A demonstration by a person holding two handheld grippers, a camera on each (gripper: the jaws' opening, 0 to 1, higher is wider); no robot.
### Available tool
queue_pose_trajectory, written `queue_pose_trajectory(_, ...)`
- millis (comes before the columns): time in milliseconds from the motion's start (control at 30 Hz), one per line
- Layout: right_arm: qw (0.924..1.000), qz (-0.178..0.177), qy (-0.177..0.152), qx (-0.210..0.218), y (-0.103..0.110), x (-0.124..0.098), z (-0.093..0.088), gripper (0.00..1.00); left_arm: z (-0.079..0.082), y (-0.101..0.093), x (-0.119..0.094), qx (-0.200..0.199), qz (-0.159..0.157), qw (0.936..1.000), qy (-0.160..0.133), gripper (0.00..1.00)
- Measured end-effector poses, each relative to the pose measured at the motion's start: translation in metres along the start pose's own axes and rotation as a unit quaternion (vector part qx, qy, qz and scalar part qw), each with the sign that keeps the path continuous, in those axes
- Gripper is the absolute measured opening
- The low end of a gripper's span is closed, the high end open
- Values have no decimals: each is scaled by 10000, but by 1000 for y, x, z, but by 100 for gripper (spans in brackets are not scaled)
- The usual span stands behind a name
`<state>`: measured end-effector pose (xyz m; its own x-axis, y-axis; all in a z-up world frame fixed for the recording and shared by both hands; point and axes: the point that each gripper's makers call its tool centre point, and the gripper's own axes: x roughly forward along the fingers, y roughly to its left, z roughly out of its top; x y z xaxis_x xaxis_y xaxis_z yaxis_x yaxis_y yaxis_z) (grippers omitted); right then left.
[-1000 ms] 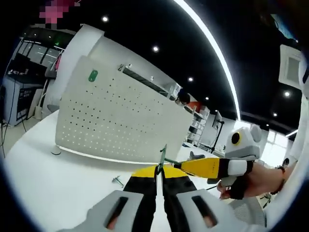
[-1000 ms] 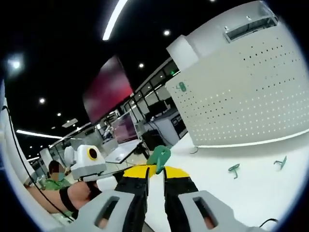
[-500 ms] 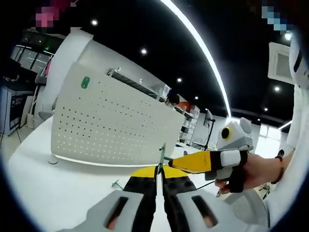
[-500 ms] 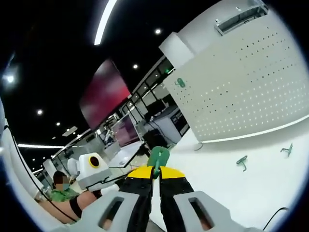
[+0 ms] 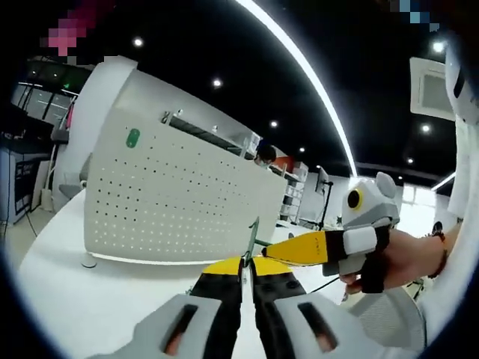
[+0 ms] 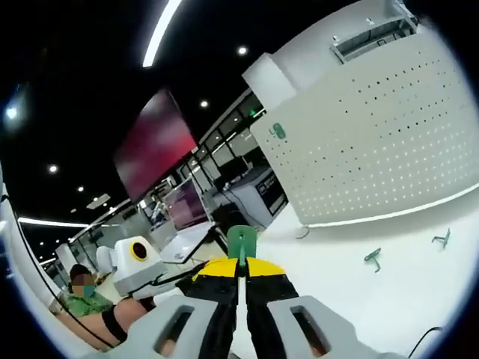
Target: Insert the hook assembly into the mounting plate slot until the hook locks in place.
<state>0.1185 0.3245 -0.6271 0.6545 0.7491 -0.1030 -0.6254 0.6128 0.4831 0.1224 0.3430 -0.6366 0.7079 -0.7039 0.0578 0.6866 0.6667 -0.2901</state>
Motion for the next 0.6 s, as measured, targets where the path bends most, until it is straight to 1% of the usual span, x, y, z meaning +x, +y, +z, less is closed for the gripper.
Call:
queue_pose_trajectory(100, 9999, -82, -3, -101, -1, 4, 2, 1, 2, 4, -5, 84, 17, 10000, -20, 6)
queue_pose_trajectory(167, 9988, -183, -3, -445, -3, 7, 4, 1, 0, 10, -8, 58, 86, 9999, 28, 9)
queue_pose_trajectory(200, 9984, -249, 3, -513, -4, 8, 4, 1, -1, 11, -11, 79, 76, 9999, 28, 8)
queue_pose_trajectory(267, 9980, -249, -11, -580, -3, 12, 7, 1, -2, 16, -16, -14, 105, 9999, 58, 9)
queue_pose_trajectory(367, 9960, -427, -32, -779, -10, 15, 13, 1, -4, 17, -23, 81, 111, 9997, 198, 9)
queue_pose_trajectory(433, 9946, -501, -17, -905, -11, 18, 16, 1, -3, 16, -30, 157, 97, 9997, 185, 12)
queue_pose_trajectory(500, 9931, -564, -40, -1029, -11, 22, 20, 1, -3, 19, -38, 188, 172, 9994, 229, 14)
queue_pose_trajectory(600, 9923, -645, -91, -1054, -12, 27, 24, 1, -4, 24, -48, 190, 224, 9993, 223, 15)
